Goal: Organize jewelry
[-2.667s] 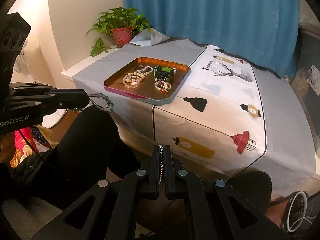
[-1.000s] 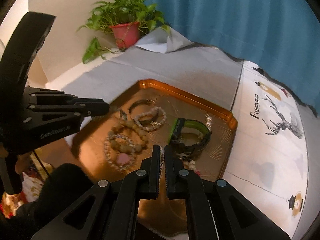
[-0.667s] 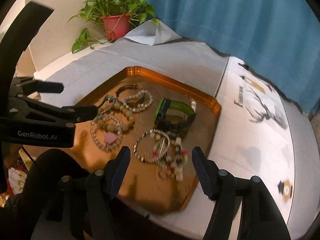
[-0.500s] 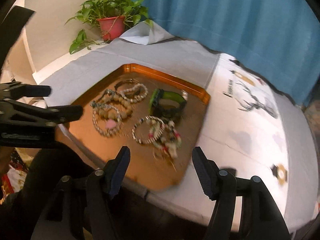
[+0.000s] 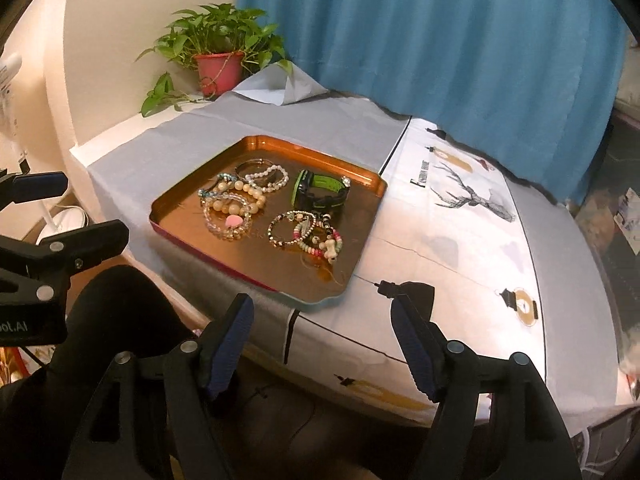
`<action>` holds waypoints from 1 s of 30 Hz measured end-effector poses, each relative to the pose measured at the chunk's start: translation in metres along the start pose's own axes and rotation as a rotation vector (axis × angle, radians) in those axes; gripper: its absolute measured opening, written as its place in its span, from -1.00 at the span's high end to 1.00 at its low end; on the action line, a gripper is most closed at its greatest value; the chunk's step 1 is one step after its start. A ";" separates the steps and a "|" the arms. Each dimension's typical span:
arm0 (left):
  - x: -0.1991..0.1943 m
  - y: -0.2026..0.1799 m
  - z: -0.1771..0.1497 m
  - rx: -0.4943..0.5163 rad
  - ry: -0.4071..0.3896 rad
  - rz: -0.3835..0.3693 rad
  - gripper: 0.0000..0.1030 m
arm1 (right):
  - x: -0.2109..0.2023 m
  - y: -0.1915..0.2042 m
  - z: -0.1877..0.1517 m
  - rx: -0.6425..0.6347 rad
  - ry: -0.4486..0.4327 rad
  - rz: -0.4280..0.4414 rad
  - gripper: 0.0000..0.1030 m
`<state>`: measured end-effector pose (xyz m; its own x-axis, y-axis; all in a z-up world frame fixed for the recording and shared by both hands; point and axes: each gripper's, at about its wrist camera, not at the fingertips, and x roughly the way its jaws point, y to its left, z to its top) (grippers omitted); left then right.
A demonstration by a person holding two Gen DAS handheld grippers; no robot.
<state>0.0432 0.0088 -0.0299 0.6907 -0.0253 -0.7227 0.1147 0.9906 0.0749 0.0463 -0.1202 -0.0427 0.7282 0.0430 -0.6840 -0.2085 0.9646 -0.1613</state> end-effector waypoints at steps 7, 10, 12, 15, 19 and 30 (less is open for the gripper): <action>-0.011 0.000 -0.005 -0.011 -0.012 0.009 -0.85 | -0.017 0.004 -0.001 -0.008 -0.021 -0.009 -0.41; -0.016 -0.001 -0.006 -0.001 -0.022 0.013 -0.85 | -0.021 0.006 -0.002 -0.008 -0.028 -0.011 -0.41; -0.017 -0.001 -0.006 -0.007 -0.025 0.012 -0.85 | -0.023 0.006 -0.001 -0.009 -0.032 -0.012 -0.41; -0.018 0.001 -0.007 -0.018 -0.020 0.009 -0.85 | -0.024 0.006 -0.001 -0.012 -0.034 -0.011 -0.41; -0.017 0.003 -0.008 -0.022 -0.017 0.013 -0.85 | -0.025 0.008 -0.002 -0.019 -0.034 -0.010 -0.41; -0.018 0.003 -0.008 -0.023 -0.019 0.018 -0.85 | -0.028 0.007 0.000 -0.017 -0.041 -0.016 -0.42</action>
<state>0.0256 0.0135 -0.0217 0.7059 -0.0099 -0.7082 0.0860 0.9937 0.0719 0.0241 -0.1145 -0.0247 0.7575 0.0385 -0.6517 -0.2075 0.9607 -0.1846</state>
